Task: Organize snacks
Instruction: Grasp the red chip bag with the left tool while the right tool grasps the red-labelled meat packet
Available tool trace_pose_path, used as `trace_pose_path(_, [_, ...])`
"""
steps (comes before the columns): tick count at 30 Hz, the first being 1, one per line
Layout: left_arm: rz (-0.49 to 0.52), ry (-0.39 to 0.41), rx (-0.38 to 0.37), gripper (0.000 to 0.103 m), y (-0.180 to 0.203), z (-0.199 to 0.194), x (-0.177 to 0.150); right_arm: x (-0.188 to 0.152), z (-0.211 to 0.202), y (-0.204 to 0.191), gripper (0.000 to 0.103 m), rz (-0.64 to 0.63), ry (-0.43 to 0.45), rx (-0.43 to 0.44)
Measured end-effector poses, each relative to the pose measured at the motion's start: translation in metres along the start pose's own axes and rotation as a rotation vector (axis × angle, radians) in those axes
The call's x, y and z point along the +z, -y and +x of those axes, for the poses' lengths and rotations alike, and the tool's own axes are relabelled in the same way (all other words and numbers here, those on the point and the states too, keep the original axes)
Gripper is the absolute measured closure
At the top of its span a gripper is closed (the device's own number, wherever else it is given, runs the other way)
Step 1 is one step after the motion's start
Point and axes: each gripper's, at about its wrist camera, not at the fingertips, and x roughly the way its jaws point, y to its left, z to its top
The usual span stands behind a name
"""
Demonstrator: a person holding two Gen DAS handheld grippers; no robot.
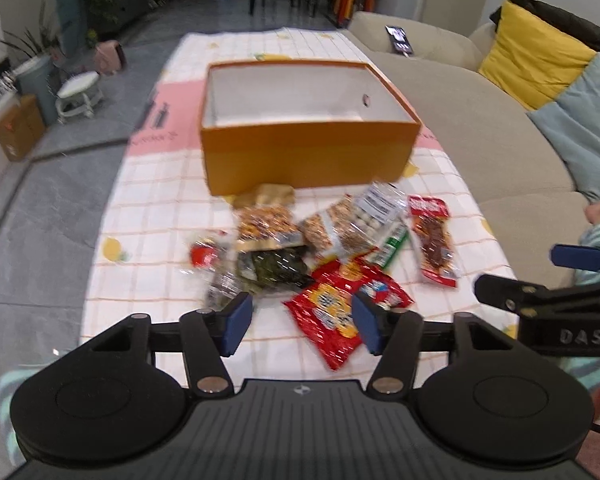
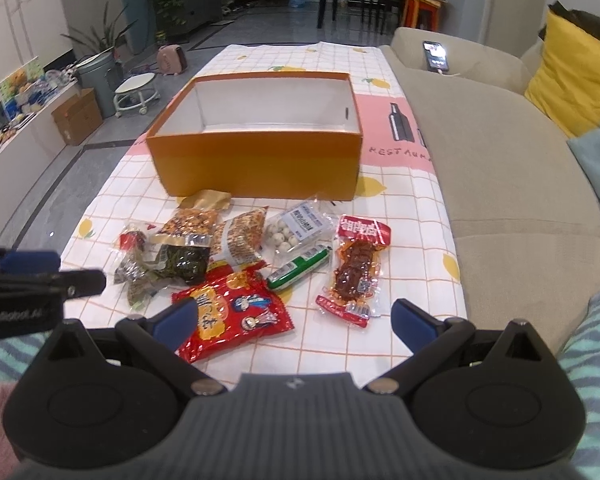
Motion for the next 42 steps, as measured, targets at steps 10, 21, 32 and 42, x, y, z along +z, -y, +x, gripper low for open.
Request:
trace_pose_path(10, [0.116,-0.074,-0.115,0.019,0.014,0.034,0.015,0.008,0.037,0.017,0.018,-0.002,-0.055,0.017])
trace_pose_path(21, [0.360,-0.191,-0.149,0.015,0.032,0.102,0.014,0.012,0.101,0.044,0.011,0.011,-0.152,-0.018])
trace_pose_path(32, [0.678,-0.282,-0.193,0.015,0.056,0.157,-0.002,0.022,0.156,0.063,0.012,0.048,-0.188,0.009])
trace_pose_path(42, [0.734,-0.307,-0.239,0.004,0.062,0.178,0.003,0.024,0.189,0.073,0.024,0.088,-0.224,0.033])
